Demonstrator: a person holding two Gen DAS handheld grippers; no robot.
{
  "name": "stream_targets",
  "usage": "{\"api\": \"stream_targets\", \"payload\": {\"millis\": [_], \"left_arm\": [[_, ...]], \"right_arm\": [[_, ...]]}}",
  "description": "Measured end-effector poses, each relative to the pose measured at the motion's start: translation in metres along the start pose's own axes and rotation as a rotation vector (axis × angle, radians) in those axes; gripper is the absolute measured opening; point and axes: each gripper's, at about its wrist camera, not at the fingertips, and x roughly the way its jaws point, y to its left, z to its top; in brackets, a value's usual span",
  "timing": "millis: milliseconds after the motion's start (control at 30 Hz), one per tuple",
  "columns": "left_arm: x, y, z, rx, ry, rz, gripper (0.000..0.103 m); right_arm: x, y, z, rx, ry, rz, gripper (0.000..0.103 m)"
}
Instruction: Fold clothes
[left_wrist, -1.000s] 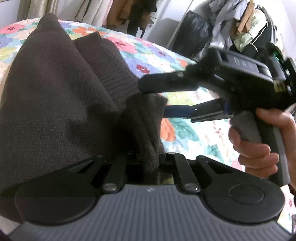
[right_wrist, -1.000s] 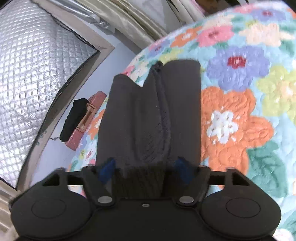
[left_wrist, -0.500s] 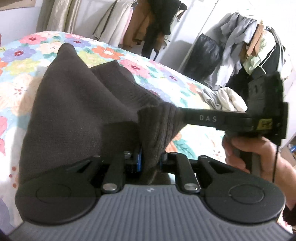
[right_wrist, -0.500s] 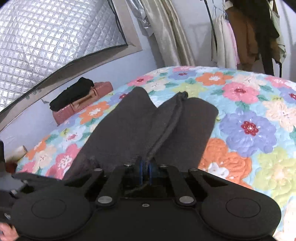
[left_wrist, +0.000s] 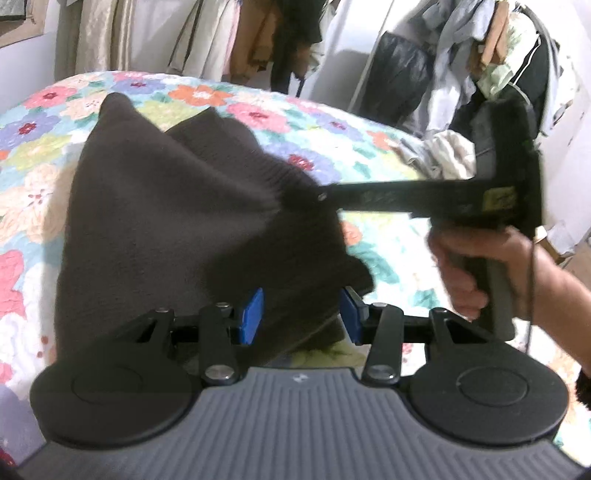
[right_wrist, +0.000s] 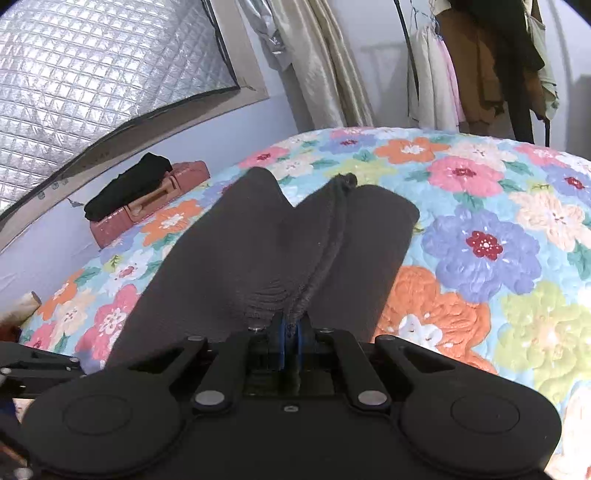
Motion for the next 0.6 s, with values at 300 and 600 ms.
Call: {"api": "stream_targets", "payload": {"millis": [300,600], "left_arm": [[0.003,0.013,0.002,-0.045,0.005,0.048,0.047],[-0.02,0.047,0.032,-0.079,-0.117,0.273,0.048]], "right_arm": [[-0.021,-0.001,-0.002,-0.023,-0.036,-0.03,0.002],[-0.024,-0.021,-0.007,0.077,0.021,0.032,0.006]]}}
